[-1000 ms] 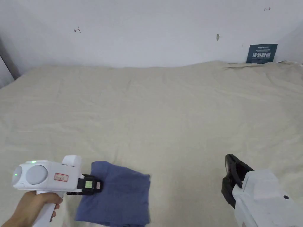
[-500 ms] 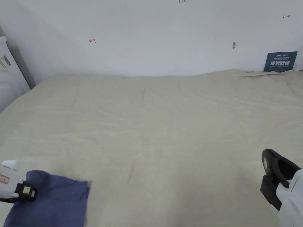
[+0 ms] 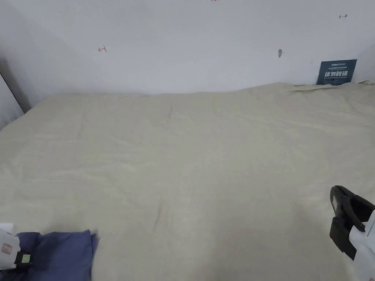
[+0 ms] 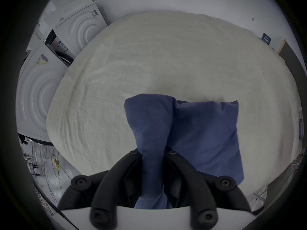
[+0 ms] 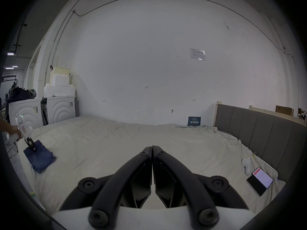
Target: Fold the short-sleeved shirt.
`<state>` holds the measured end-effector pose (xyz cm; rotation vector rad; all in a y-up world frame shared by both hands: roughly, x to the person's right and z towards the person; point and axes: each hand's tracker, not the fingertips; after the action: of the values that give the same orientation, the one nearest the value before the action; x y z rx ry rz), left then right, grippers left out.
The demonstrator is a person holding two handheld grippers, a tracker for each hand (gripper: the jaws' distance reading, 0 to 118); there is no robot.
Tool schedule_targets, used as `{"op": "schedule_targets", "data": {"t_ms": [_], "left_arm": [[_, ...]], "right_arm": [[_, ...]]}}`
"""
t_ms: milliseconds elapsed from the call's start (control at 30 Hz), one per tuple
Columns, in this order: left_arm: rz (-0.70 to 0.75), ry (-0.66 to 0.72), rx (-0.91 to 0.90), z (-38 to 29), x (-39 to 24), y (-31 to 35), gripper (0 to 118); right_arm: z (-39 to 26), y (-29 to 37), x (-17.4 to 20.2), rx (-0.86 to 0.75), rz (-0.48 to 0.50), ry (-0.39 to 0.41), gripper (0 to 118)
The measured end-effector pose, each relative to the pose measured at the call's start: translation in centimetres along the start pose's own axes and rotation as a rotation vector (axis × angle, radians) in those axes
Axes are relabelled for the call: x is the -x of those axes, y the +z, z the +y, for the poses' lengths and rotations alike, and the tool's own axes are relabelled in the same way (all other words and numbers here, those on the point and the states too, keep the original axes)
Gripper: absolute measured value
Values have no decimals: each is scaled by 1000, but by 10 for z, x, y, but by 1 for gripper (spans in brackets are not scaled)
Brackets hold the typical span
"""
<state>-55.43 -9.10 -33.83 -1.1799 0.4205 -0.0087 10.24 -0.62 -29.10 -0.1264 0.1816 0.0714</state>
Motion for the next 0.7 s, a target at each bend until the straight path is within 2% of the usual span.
{"op": "schedule_targets", "data": {"t_ms": [67,100,133,267,433,600,700], "left_arm": [[33,13,-50,-3,2,4,78],[41,19,-65,-5,3,7,103],[47,26,-70,-6,4,10,118],[50,53,-183,-9,0,45,118],[0,106,-411,-16,-13,97,118],[-133,175,-695,-25,-33,157,118],[-206,156,-832,-30,-46,187,118]], "right_arm": [[0,0,-2,3,2,2,0],[0,0,-4,5,4,1,0],[0,0,-4,6,5,0,0],[2,1,-9,10,11,-12,0],[14,7,-11,8,4,-19,0],[25,11,-18,-2,-15,-21,0],[31,15,-23,-17,-21,-22,0]]}}
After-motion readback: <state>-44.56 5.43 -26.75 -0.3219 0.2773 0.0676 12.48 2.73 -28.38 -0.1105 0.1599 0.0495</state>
